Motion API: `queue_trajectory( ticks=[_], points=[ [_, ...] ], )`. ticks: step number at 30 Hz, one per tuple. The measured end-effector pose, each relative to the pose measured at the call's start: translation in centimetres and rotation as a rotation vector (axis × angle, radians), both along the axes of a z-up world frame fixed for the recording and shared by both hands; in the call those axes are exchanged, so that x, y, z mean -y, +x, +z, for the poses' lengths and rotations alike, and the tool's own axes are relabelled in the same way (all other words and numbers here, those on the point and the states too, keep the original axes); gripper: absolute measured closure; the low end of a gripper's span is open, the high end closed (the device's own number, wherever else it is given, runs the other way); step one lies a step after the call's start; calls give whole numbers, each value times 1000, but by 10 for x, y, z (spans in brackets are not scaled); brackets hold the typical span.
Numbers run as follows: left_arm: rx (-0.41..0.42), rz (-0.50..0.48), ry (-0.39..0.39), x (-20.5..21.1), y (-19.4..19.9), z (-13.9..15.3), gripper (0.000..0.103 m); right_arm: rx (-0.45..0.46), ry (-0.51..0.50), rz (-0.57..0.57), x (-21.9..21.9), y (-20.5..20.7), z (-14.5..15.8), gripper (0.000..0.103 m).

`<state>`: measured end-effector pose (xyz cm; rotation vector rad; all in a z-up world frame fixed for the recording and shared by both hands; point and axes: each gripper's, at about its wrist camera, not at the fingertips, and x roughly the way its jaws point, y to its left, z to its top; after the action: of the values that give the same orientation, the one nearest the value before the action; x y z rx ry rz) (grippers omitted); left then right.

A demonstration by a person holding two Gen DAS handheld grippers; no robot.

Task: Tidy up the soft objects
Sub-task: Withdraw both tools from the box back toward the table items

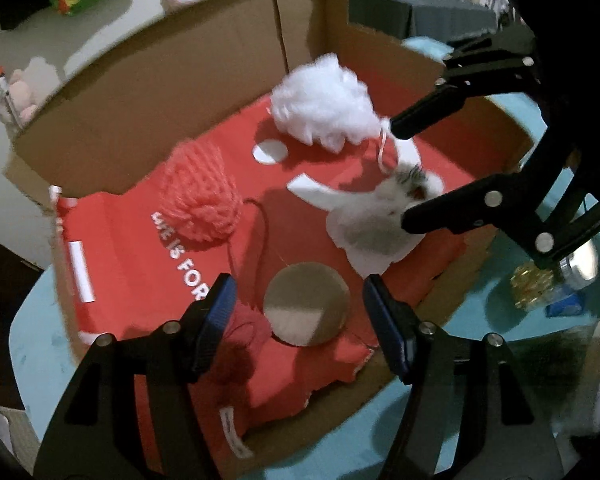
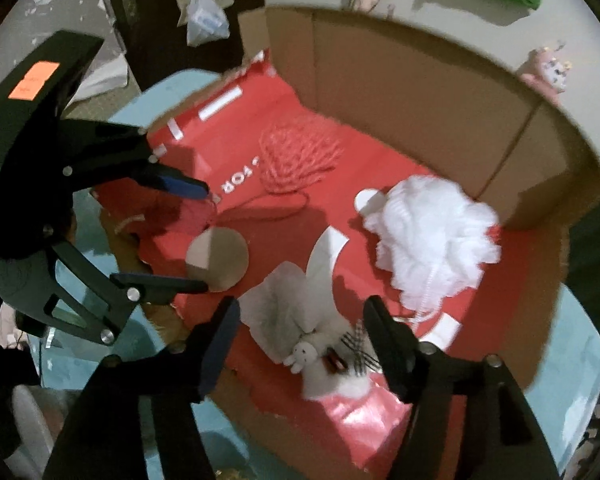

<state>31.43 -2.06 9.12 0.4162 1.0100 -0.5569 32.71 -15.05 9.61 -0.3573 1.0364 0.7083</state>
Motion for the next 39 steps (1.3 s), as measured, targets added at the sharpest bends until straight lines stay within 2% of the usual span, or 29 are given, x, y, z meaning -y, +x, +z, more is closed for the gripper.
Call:
queue_trajectory(
  ticks=[1,3,7,9,17,21,24,28,31,35,39],
  points=[
    [17,10,-12,-2,-4,8,35,16,9,-11,4,-4,7,30],
    [52,29,-32,-6,-12,21,29,46,29,-36,11,-14,22,19],
    [125,64,-84,-15,-33,49,29,113,63,-84,19,-35,51,13],
    [167,80,-113,-18,-49,66,24,148,82,-109,25,-47,66,8],
    [316,135,-235,-26,-118,122,22,320,160,-201,53,-123,121,0],
    [388,152,-271,-28,-162,140,14,402,203,-235,67,-169,140,0],
    [456,170,-283,-31,-201,150,13,455,237,-267,77,-204,147,0],
    [493,189,-318,-37,-248,154,13,508,288,-322,90,-250,148,0],
    [533,198,-353,-43,-281,153,6,542,325,-346,97,-282,144,0],
    [562,202,-412,-47,-315,145,6,610,314,-395,100,-314,131,0],
    [564,226,-434,-42,-333,125,6,665,273,-459,97,-337,107,0]
  ],
)
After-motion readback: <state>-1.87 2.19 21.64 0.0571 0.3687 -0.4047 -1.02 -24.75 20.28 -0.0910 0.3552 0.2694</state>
